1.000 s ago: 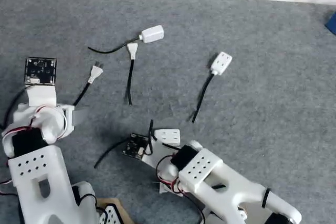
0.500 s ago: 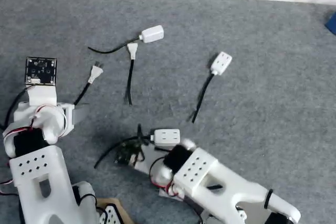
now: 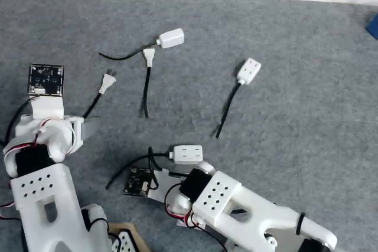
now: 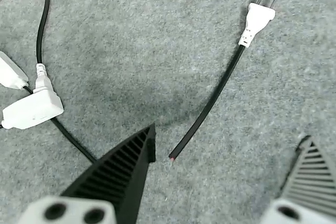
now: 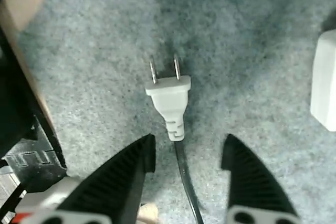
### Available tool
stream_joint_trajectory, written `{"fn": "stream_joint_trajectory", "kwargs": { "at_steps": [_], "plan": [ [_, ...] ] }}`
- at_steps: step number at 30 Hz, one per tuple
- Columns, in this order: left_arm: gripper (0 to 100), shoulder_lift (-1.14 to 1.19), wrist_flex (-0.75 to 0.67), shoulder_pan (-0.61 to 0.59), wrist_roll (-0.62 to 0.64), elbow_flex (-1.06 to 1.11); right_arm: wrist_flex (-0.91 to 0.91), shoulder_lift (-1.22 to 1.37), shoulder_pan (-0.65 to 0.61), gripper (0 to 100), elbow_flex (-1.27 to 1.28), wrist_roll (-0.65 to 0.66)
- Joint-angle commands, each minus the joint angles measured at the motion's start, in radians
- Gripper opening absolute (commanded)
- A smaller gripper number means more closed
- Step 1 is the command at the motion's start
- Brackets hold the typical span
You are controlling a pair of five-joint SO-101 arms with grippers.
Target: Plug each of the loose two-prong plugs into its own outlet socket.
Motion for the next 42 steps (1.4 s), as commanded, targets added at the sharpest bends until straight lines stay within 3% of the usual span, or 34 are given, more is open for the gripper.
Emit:
{"fn": "stream_joint_trajectory", "kwargs": {
  "at_steps": [1,12,19,30,34,37,42],
  "plan": [
    [40,-0.007,-0.021,-0.008,-0.009,-0.008,-0.01,-0.004,-0.01,24.5,0.022,0.029],
    [40,-0.007,-0.018,-0.008,-0.009,-0.008,-0.143,-0.002,-0.005,24.3,0.11,0.032],
    [40,-0.01,-0.017,-0.01,-0.009,-0.01,-0.18,-0.002,-0.007,0.2,0.186,0.043],
    [40,-0.01,-0.017,-0.01,-0.009,-0.007,-0.188,-0.004,-0.002,0.4,0.194,0.037],
    [40,-0.01,-0.015,-0.01,-0.009,-0.007,-0.186,-0.015,0.071,0.7,0.185,0.017],
    [40,-0.008,-0.015,-0.01,-0.009,-0.008,-0.134,-0.015,0.176,0.7,0.045,0.025],
    [40,-0.008,-0.015,-0.005,-0.009,-0.007,0.068,0.019,0.32,0.7,-0.429,0.066]
  ]
}}
